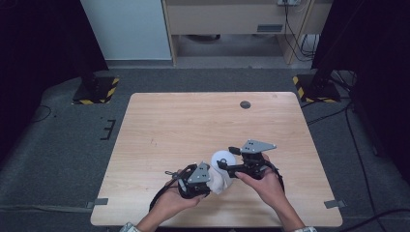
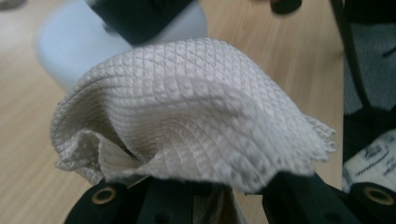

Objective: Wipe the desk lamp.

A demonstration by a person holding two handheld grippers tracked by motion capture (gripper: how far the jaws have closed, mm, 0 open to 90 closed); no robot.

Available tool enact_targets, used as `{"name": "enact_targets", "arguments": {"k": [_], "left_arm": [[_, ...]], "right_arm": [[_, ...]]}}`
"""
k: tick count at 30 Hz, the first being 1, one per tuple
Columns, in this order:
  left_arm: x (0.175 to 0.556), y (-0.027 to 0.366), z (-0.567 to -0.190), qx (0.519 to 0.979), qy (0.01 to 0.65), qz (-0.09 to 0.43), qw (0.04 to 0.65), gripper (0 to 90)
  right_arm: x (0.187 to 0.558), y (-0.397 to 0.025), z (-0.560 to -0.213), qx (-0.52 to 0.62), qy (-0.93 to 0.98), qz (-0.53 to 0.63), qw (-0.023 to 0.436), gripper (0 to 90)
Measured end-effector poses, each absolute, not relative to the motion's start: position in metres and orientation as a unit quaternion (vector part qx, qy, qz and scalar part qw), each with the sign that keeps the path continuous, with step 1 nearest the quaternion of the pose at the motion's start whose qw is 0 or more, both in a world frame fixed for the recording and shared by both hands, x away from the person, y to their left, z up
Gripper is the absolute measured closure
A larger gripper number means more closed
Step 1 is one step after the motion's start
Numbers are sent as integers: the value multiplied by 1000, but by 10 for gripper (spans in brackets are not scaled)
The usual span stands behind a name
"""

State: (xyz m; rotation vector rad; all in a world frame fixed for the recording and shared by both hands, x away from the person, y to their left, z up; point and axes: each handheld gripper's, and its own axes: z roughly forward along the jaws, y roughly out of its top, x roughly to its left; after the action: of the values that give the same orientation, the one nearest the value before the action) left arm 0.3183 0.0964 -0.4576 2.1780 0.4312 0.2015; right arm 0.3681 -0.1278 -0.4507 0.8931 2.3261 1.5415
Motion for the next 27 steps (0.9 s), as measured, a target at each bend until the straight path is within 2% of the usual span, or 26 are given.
{"name": "enact_targets", "arguments": {"k": [3, 10, 14, 21, 27], "left_arm": [[319, 96, -460, 878, 179, 76, 438, 769], [326, 82, -484, 906, 180, 66, 378, 769], [326, 80, -483, 906, 179, 68, 378, 769], [320, 88, -458, 876, 191, 68, 437, 769], [323, 81, -476, 897, 188, 68, 394, 767]], "right_arm": [[368, -128, -451, 303, 790, 523, 106, 266], [369, -128, -451, 305, 788, 524, 109, 266], [369, -129, -451, 309, 787, 523, 113, 266], [370, -129, -451, 307, 787, 523, 111, 266], [369, -129, -451, 308, 786, 524, 111, 265]]}}
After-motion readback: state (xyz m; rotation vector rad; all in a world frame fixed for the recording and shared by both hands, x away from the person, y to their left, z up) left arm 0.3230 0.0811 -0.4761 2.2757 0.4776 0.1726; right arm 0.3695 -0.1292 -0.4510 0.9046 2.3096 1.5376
